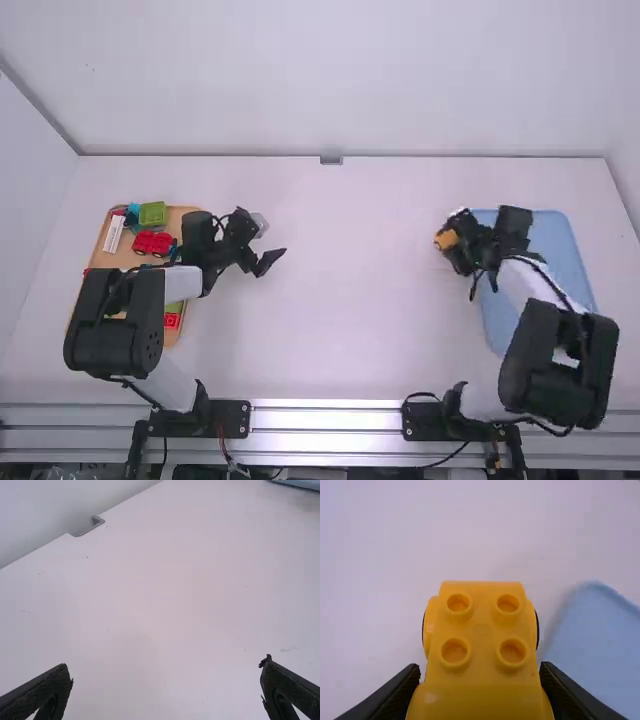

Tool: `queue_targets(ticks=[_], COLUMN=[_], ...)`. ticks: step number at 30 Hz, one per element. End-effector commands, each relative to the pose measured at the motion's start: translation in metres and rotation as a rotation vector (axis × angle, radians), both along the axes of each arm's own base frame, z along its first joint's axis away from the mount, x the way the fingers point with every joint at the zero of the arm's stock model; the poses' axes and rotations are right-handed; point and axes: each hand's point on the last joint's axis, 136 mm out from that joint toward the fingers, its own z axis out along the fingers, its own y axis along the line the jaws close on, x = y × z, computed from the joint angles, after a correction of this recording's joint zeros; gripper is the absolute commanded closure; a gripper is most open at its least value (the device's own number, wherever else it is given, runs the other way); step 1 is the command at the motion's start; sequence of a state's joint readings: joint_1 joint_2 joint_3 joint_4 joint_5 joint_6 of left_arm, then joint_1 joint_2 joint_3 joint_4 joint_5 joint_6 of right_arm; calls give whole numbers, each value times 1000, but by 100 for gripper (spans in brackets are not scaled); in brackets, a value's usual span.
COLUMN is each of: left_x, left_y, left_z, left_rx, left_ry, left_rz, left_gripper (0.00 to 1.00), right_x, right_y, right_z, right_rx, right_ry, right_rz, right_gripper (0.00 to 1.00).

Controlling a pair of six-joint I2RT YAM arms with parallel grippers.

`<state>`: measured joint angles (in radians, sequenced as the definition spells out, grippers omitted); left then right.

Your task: Assemble lego blocks to make yellow taxi

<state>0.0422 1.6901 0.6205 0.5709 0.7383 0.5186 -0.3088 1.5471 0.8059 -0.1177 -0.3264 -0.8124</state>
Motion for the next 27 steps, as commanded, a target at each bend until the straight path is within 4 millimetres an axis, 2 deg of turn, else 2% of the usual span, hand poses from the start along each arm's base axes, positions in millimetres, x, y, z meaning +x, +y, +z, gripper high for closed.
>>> queue_targets(ticks=[1,2,3,5,7,10,12,13,15,17,18,21,23,27], left_x=[-1,0,0,0,0,6,10,15,17,19,19,18,18,11], left_y=[-1,-2,-2,-2,-1,6,9,16,18,20,20,20,23,31], left_z=[9,10,10,10,10,8,6,3,1,0,0,4,10,30], left_rx=[-3,-4,-4,-4,-3,-16,-25,-32,-32,-30,-23,-13,-8,64], left_ry=[-25,-29,-29,-30,-30,6,33,67,80,88,89,91,96,70], left_rz=[-1,-3,-3,-2,-1,76,133,215,246,280,285,310,360,455], left_gripper=[1,1,1,1,1,1,1,1,1,1,1,1,1,1], right_x=[0,-1,-1,1,4,10,11,13,14,16,14,10,3,-5], right_y=[-42,-58,-58,-94,-106,-128,-132,-136,-137,-133,-135,-143,-146,-138], right_z=[12,12,12,8,3,-21,-31,-46,-54,-64,-65,-66,-62,-39], right_rx=[28,43,43,84,101,147,167,191,205,209,200,173,147,92], right_ry=[-40,-51,-51,-86,-101,-105,-101,-89,-83,-69,-63,-51,-31,-7], right_rz=[-147,-212,-212,-347,-394,-485,-511,-548,-566,-558,-572,-629,-652,-655], right_gripper=[65,64,64,64,62,55,54,52,49,37,27,9,2,1])
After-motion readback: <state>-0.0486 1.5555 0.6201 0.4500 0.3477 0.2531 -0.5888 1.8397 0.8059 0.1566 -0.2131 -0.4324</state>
